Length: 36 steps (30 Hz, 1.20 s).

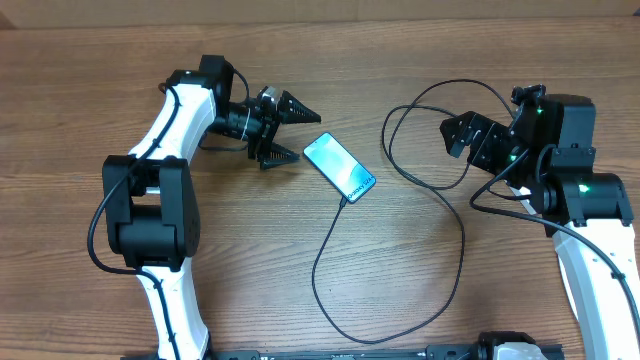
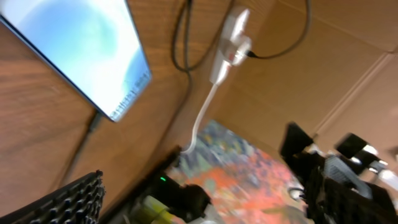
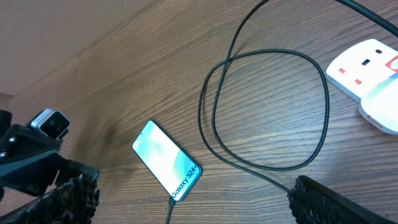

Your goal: Plug charger to phone and switch on socket

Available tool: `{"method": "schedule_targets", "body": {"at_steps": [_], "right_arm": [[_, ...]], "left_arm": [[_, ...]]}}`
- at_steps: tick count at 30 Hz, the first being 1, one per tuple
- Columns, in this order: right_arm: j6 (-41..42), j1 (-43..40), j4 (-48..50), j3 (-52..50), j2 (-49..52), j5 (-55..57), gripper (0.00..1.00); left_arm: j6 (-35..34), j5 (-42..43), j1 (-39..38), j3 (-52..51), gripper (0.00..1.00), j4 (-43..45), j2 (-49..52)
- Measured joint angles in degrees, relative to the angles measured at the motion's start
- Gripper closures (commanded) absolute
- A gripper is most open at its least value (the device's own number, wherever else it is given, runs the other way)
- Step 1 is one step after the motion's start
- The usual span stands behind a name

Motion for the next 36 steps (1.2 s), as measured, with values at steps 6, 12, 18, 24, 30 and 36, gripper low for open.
{"method": "schedule_targets", "body": {"at_steps": [6,12,18,24,30,36], "right_arm": [[0.0,0.0,0.0,0.0,0.0,0.0,0.00],[0.0,0.0,0.0,0.0,0.0,0.0,0.00],[0.0,0.0,0.0,0.0,0.0,0.0,0.00],[0.0,0.0,0.0,0.0,0.0,0.0,0.00],[0.0,0.0,0.0,0.0,0.0,0.0,0.00],[0.0,0.0,0.0,0.0,0.0,0.0,0.00]], "left_arm": [[-1.5,-9.6,-0.9,0.6,0.00,1.9,0.0],[-6.8,-27.3,-6.5,10.1,0.00,-3.7,0.2],[-13.4,-49.5,-15.1,23.1,0.00,-7.5,0.2],[-22.2,-63.3,-22.1,24.2,0.00,-7.4,0.3],[-33.5,-72.4,-26.0,24.2,0.00,-7.4,1.4],[-44.1,-75.5,-27.9,24.2,0.00,-7.1,5.2]]}}
